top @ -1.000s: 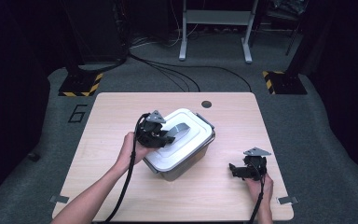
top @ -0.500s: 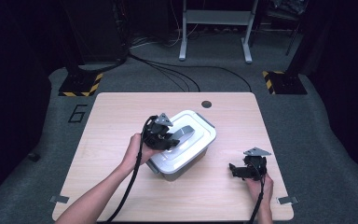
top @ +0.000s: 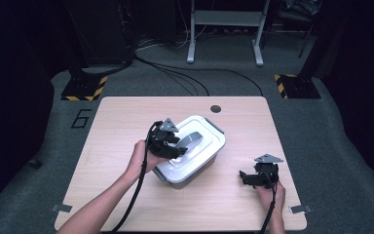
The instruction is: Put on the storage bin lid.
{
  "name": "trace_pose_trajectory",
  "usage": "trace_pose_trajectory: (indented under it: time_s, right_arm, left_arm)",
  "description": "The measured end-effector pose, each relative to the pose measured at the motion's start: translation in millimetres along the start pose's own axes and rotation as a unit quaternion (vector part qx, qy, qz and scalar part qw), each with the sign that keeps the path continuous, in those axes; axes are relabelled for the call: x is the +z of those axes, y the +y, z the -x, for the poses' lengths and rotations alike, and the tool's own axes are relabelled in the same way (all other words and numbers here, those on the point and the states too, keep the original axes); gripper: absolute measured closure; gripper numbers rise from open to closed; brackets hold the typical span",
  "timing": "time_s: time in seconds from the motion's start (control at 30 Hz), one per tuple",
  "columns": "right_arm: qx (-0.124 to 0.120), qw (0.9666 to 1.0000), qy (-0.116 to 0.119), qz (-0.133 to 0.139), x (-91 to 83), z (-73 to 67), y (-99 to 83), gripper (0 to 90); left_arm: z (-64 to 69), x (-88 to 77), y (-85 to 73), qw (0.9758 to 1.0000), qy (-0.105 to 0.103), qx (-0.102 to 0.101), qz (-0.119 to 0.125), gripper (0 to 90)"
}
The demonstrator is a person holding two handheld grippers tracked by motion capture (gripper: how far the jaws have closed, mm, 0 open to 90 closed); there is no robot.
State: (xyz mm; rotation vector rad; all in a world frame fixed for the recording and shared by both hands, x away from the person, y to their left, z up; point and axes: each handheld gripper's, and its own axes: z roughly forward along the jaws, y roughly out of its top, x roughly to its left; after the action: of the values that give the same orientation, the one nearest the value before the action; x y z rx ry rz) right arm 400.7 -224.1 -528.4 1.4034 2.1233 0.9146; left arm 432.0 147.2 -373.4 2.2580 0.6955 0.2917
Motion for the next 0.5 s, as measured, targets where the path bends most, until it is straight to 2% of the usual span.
trace_pose_trajectory:
  time_s: [0.03, 0.17, 0.27, 0.33, 0.5]
  right_arm:
    - [0.0, 1.0, 0.0, 0.0, 0.0, 0.0, 0.0, 4.7]
    - [0.0, 1.0, 0.0, 0.0, 0.0, 0.0, 0.0, 4.7]
    - [0.0, 1.0, 0.0, 0.0, 0.0, 0.0, 0.0, 4.8]
    - [0.0, 1.0, 0.0, 0.0, 0.0, 0.0, 0.0, 4.7]
    - [0.0, 1.0, 0.0, 0.0, 0.0, 0.0, 0.0, 4.8]
  left_arm:
    - [-0.2, -5.0, -0.3, 1.0, 0.003, -0.001, 0.007, 35.5]
    - [-1.1, -14.5, -0.9, 0.9998, 0.008, -0.001, 0.016, 25.0]
    - [-1.1, -30.4, -4.7, 0.9995, 0.017, -0.005, 0.027, 18.0]
    - [-0.8, -34.8, -6.2, 0.9994, 0.017, -0.006, 0.03, 16.3]
    - [-0.8, -63.2, -17.7, 0.9985, 0.03, -0.004, 0.045, 13.4]
